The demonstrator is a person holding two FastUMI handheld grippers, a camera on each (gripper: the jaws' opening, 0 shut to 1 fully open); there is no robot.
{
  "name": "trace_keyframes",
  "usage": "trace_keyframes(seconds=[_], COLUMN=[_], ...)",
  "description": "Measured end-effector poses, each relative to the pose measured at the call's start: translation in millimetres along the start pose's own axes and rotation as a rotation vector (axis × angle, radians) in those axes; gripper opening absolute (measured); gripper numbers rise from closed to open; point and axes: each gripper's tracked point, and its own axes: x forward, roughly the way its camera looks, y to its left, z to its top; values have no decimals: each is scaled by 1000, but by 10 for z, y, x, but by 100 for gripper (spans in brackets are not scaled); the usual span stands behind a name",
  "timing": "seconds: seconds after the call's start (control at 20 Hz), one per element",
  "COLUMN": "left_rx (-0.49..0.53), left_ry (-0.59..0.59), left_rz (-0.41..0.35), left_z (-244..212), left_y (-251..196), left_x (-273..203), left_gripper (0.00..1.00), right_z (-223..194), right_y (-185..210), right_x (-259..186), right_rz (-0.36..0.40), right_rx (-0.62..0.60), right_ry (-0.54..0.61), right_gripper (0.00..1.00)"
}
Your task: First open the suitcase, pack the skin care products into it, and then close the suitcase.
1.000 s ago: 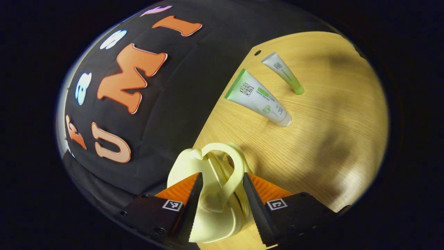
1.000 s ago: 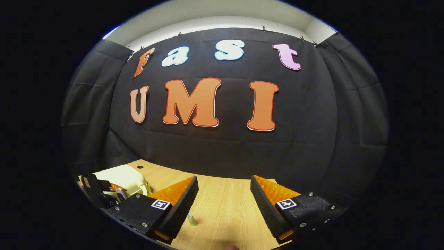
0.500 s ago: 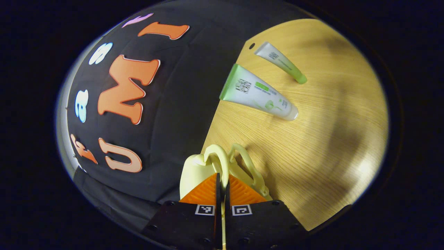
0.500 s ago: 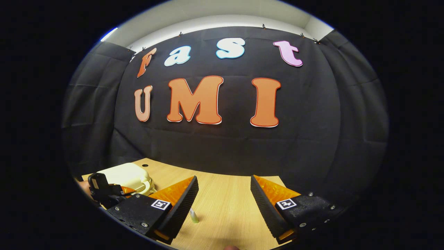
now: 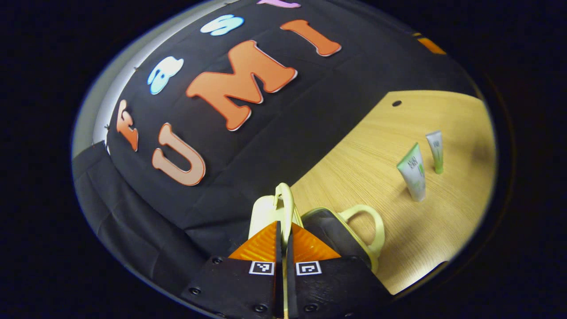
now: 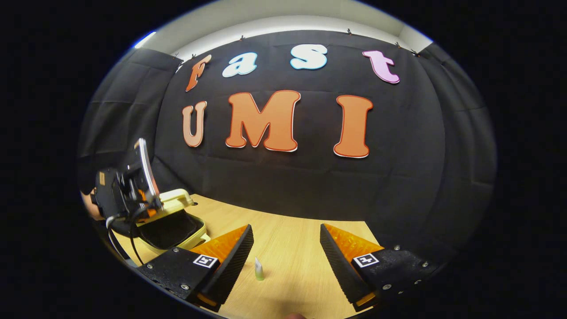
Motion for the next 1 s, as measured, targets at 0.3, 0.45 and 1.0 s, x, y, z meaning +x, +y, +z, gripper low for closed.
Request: trace_keyframes(seconds=[0.3, 0.45, 1.0], left_rx=[-152, -244, -288], left_ry=[-73, -88, 33], left_rz=[83, 133, 259], left_z=[-186, -469, -2007], left_y=[993, 1570, 2762], left_x=[41, 67, 459], left_gripper=[3, 3, 4], right_z=[154, 215, 267], right_y=[580, 859, 1832], right_x=[62, 83, 193], right_rz=[-27, -47, -75], right_rx=[-19, -52, -60], right_ry=[9, 12, 63], right_gripper=[95, 95, 95])
